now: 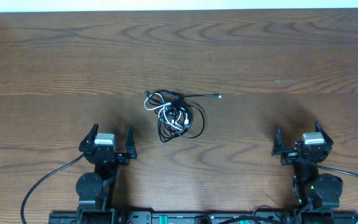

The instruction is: Untangle cables

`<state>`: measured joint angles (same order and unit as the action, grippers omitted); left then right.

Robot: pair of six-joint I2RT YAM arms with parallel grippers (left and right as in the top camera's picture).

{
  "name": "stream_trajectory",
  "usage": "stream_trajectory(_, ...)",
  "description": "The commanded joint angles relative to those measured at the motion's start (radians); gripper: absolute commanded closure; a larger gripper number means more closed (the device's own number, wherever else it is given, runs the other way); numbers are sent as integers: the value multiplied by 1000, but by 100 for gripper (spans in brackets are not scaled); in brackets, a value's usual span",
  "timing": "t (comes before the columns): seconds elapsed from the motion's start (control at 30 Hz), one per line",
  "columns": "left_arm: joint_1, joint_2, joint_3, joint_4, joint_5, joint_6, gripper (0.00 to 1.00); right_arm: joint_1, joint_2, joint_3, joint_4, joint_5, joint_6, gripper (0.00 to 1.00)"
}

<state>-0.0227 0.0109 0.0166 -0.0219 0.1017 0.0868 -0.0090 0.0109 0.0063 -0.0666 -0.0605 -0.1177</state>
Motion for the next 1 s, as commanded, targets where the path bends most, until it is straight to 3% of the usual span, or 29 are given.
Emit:
stream_trajectory(0.0, -3, -7, -13, -39, 18, 18, 6, 8, -4, -1, -4, -10, -11, 1)
stream_trajectory(0.33, -3, -7, -13, -24, 6, 18, 6, -10, 12, -1, -3, -10, -11, 1)
stream_trajectory(0.8, -3, -7, -5, 521, -62, -12, 6, -48, 223, -1, -4, -5, -11, 1)
stream_trajectory(0.97, -3, -6, 91, 455, -49, -147, 6, -48, 260, -1, -4, -5, -11, 1)
